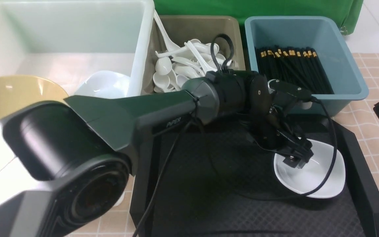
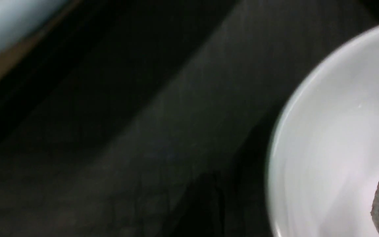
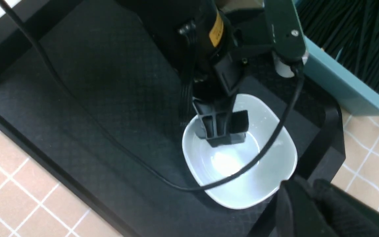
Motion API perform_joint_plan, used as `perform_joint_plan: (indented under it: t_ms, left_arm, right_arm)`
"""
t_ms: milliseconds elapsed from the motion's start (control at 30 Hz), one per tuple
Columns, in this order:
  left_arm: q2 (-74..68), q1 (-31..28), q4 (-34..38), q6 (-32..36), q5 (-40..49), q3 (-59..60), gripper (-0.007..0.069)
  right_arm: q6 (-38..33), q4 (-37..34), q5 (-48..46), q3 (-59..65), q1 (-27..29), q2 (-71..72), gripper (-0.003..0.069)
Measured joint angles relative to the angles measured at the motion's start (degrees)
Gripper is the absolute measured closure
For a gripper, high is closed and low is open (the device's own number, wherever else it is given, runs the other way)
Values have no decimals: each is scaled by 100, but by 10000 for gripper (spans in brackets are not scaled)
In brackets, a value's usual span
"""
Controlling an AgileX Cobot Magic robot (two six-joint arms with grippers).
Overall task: On brown table put chopsticks spoon bowls plates into blue grey white boxes.
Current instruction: 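Grasp the small white bowl on the black tray by its rim with the left gripper, then place the white bowl into the white bin with the other dishes with the left gripper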
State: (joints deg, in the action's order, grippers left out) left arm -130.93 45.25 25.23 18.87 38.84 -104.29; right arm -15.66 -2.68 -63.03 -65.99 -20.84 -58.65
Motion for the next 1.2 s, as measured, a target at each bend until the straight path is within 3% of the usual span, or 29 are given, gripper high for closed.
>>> perform_joint_plan:
  t_ms: [100,200,367,433,633,867,933,1200]
  left_arm:
    - [-27,39,35,-6,-162,0,107]
    - [-52,45,56,-6,-236,0,212]
    - [-82,45,85,-26,-266,-6,508]
    - [-52,35,133,-8,-96,-134,559]
    - [246,-7,-268,210,686,-455,610]
    - [1754,-713,-710,458,1635,-499,619]
    - [2104,-1024,-718,484,1808,-510,619]
    - [3130,-3359,-725,532,2845,-517,619]
  right_arm:
    - [-71,10,43,0,-153,0,557]
    - [-155,10,67,0,-361,0,554]
    - [-261,24,81,0,-622,0,553]
    - [-261,76,86,0,-635,0,552]
    - [-256,217,93,0,-635,0,550]
    - [-308,237,271,-102,-635,-5,548]
    - [-349,219,352,-204,-635,-11,548]
    - [-1635,-885,404,-1045,-875,-851,596]
